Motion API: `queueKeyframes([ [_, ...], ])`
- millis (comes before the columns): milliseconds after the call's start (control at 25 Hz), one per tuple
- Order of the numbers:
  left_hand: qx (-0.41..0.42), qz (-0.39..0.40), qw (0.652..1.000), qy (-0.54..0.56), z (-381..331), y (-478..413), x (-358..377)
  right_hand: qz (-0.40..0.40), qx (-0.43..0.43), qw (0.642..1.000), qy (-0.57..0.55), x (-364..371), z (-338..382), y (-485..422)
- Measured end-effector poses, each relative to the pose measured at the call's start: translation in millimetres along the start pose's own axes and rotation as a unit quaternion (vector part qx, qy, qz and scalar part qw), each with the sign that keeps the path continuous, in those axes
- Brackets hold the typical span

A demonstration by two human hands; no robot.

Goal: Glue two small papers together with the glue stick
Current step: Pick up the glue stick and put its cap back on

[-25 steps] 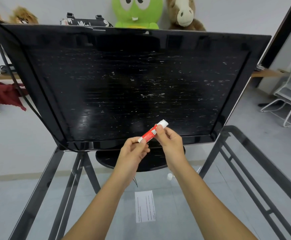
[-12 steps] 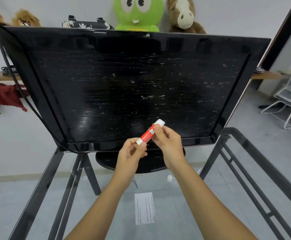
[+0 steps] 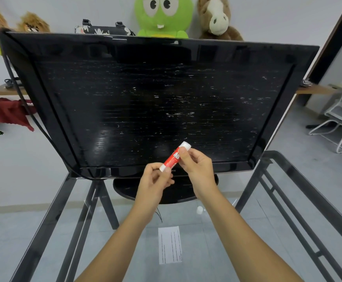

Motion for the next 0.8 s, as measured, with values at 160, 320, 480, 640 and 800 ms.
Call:
queueKeyframes([
  [160, 0.019, -0.011, 0.998, -0.062, -1, 0, 1, 0.017, 0.004, 1.0, -0.01, 2, -1, 0],
  [320, -0.293, 0.181, 0.895, 0.283, 13, 14, 31, 0.035, 0.003, 0.999, -0.014, 5, -2, -1],
  [480, -0.255, 0.121, 0.937, 0.203, 11, 10, 23, 0.024, 0.002, 1.0, -0.007, -1, -4, -1],
  [640, 0.062, -0.032, 0.994, -0.088, -22, 6, 2, 0.009, 0.008, 1.0, -0.005, -6, -2, -3],
  [800, 0.119, -0.037, 0.976, -0.18, -30, 8, 1, 0.017, 0.009, 1.0, -0.001, -4, 0, -3],
])
Point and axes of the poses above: each hand's wrist, its own y-axis away from the middle knuckle, its own x-axis out of the palm, z = x × y, the point moved 8 cm from there along -y, towards the middle knuckle, and after that the axes turned 12 degrees about -y, right-handed, at the moved point
